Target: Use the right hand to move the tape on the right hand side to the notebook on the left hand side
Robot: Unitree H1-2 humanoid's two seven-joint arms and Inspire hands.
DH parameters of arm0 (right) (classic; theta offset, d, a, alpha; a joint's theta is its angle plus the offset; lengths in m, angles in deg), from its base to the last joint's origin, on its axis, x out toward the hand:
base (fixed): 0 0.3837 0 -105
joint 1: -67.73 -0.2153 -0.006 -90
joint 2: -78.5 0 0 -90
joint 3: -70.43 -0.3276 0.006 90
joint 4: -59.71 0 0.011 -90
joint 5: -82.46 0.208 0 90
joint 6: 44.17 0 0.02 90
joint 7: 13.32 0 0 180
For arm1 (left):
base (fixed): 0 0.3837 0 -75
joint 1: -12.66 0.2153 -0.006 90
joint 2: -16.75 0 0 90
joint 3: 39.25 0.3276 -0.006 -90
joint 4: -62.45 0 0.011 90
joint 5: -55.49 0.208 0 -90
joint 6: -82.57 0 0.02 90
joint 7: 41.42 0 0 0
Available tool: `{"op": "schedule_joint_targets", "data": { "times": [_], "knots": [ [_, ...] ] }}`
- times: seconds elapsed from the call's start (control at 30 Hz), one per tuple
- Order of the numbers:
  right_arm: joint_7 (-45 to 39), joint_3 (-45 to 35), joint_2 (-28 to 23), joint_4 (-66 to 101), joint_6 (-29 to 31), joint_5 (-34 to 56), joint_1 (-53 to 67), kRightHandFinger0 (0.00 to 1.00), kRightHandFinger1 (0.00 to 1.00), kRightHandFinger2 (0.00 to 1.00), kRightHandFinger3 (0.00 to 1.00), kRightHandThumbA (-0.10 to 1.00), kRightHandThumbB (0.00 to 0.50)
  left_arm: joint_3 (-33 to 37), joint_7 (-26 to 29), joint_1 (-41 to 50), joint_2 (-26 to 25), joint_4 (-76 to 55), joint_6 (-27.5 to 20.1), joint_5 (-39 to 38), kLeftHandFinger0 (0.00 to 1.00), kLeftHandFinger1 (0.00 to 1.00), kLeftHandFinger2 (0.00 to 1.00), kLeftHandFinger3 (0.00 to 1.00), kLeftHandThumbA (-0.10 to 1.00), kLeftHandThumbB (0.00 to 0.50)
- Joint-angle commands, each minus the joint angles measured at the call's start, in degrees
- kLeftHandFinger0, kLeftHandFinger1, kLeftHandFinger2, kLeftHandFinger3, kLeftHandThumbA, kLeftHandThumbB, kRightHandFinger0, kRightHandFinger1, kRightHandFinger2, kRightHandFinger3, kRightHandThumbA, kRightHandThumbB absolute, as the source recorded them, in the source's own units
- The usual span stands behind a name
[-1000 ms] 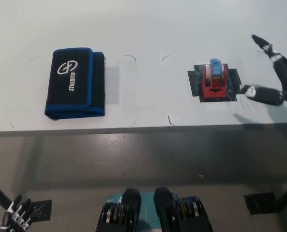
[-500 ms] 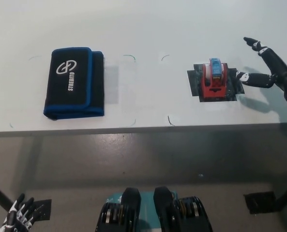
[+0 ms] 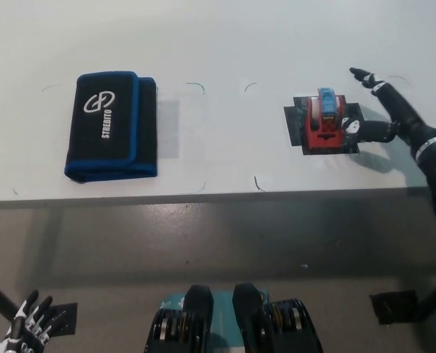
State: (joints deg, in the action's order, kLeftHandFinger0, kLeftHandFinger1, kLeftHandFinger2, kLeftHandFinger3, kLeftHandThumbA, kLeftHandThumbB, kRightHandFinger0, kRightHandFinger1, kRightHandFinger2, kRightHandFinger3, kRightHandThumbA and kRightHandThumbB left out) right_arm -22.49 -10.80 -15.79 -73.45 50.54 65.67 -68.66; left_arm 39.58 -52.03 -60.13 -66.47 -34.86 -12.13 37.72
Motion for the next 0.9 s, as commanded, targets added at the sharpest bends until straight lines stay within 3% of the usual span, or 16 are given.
{"op": "schedule_joint_targets", "data": {
  "times": [0.0, 0.2, 0.33, 0.57, 0.7, 0.77, 0.87],
  "knots": [
    [2.14, 0.20, 0.84, -1.00, 2.35, -0.05, -0.89, 1.00, 1.00, 1.00, 1.00, 0.62, 0.169, 0.17, -0.70, -0.10, -1.08, -0.99, -0.77, -0.26, 1.00, 1.00, 1.00, 1.00, 0.88, 0.275],
    [2.73, 1.53, 3.59, -4.77, 5.73, -0.42, -1.60, 1.00, 1.00, 1.00, 1.00, 0.66, 0.173, 0.28, -0.55, -0.09, -0.84, -1.19, -0.61, -0.21, 1.00, 1.00, 1.00, 1.00, 0.88, 0.265],
    [3.46, 1.17, 5.63, -8.39, 7.76, 0.64, -2.55, 1.00, 1.00, 1.00, 1.00, 0.66, 0.213, 0.22, -0.20, 0.07, -0.56, -1.56, -0.62, -0.09, 1.00, 1.00, 1.00, 1.00, 0.89, 0.261],
    [5.12, 0.97, 8.07, -13.44, 9.88, 1.12, -4.19, 1.00, 1.00, 1.00, 1.00, 0.69, 0.234, -0.16, -0.28, 0.07, -0.71, -1.54, -0.91, -0.50, 1.00, 1.00, 1.00, 1.00, 0.88, 0.252],
    [6.39, 0.81, 9.76, -16.62, 10.72, 1.36, -5.90, 1.00, 1.00, 1.00, 1.00, 0.67, 0.217, -0.45, -0.26, 0.12, -0.89, -1.85, -0.73, -0.79, 1.00, 1.00, 1.00, 1.00, 0.89, 0.248],
    [7.61, 1.38, 12.03, -19.53, 10.36, 0.74, -9.02, 1.00, 1.00, 1.00, 1.00, 0.73, 0.229, -0.15, -0.52, -0.12, -0.53, -1.52, -1.08, -0.88, 1.00, 1.00, 1.00, 1.00, 0.88, 0.258],
    [8.12, 1.29, 14.14, -21.64, 10.99, 1.17, -11.55, 1.00, 1.00, 1.00, 1.00, 0.67, 0.195, 0.18, -0.62, -0.21, -0.37, -1.31, -1.26, -0.61, 1.00, 1.00, 1.00, 1.00, 0.90, 0.261]
  ]
}}
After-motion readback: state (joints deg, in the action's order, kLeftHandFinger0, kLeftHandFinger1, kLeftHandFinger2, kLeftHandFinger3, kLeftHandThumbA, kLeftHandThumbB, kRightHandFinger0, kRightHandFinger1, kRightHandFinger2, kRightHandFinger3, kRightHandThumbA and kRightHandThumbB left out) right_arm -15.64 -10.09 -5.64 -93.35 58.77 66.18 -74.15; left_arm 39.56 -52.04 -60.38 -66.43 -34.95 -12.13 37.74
